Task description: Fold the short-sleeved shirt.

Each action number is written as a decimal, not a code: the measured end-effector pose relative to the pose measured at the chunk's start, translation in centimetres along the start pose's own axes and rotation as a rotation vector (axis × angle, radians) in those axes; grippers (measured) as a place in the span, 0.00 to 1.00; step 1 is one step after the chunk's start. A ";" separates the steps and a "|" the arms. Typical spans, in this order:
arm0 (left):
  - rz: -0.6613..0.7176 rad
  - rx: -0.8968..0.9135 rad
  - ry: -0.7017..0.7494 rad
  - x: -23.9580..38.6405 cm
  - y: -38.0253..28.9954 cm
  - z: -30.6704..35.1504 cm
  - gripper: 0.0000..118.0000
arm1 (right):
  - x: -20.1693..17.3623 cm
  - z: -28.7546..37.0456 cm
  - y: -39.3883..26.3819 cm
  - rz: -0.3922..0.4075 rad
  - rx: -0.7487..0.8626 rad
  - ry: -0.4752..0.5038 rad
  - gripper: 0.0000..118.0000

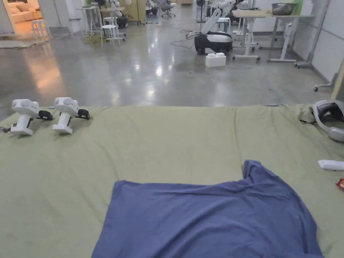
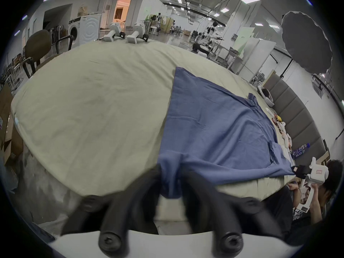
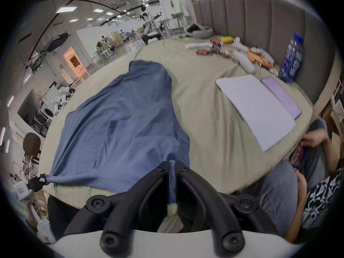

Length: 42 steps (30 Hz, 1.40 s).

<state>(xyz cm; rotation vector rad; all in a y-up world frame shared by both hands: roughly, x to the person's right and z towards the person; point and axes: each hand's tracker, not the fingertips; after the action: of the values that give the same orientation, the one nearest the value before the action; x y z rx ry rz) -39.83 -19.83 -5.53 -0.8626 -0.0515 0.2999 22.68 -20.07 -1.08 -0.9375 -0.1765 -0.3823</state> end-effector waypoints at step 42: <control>-0.249 0.530 0.068 10.5 3.0 16.5 0.01 | -16.4 15.0 -0.5 0.505 0.643 0.092 0.02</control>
<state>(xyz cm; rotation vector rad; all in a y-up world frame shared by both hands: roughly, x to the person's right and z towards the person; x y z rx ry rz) -33.20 -2.89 2.16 -0.3333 -0.0137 0.0423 7.63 -4.17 2.97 -0.3041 0.0290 0.1056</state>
